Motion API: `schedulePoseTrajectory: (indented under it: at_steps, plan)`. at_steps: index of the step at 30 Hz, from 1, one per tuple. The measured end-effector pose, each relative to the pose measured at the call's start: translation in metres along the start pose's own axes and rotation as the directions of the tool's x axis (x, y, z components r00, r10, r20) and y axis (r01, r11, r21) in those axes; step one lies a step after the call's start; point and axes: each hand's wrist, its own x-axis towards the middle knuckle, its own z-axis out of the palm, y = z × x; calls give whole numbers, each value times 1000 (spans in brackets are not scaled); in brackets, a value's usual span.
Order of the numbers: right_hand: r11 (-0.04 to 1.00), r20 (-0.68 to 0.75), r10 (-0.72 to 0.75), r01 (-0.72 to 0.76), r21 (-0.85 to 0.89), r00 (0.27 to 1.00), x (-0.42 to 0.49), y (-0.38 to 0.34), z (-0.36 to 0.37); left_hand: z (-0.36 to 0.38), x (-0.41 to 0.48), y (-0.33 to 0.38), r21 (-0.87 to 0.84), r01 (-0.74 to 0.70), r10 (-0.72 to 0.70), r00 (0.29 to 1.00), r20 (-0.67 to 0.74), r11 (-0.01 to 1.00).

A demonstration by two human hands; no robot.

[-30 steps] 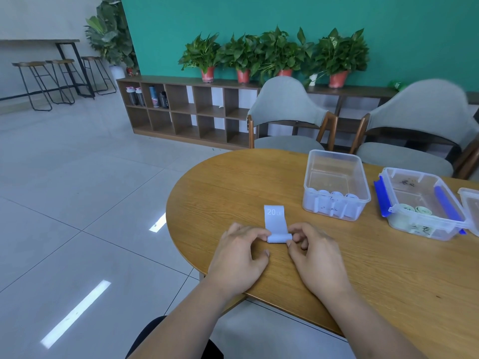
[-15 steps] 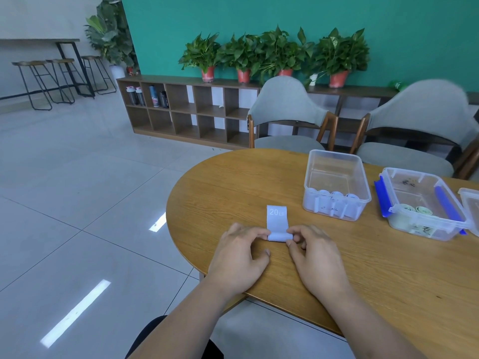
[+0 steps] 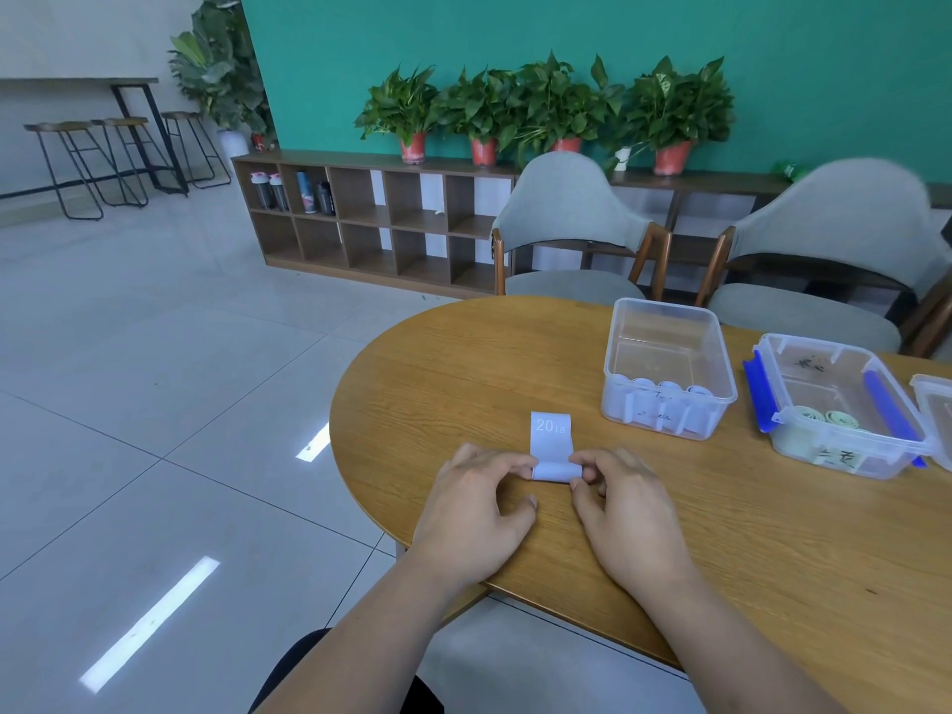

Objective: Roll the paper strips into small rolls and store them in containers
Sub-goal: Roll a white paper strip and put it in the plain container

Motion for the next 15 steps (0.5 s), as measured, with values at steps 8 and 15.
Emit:
schedulePoseTrajectory:
  at_steps: [8,15]
  plan:
    - [1000,9,16,-16,14,1000,0,1,0,0,0,0,25,-15,15,1000,21,1000]
    - [997,-6,24,-24,75,1000,0,-3,-4,0,-1,1,-2,8,-8,1000,12,1000]
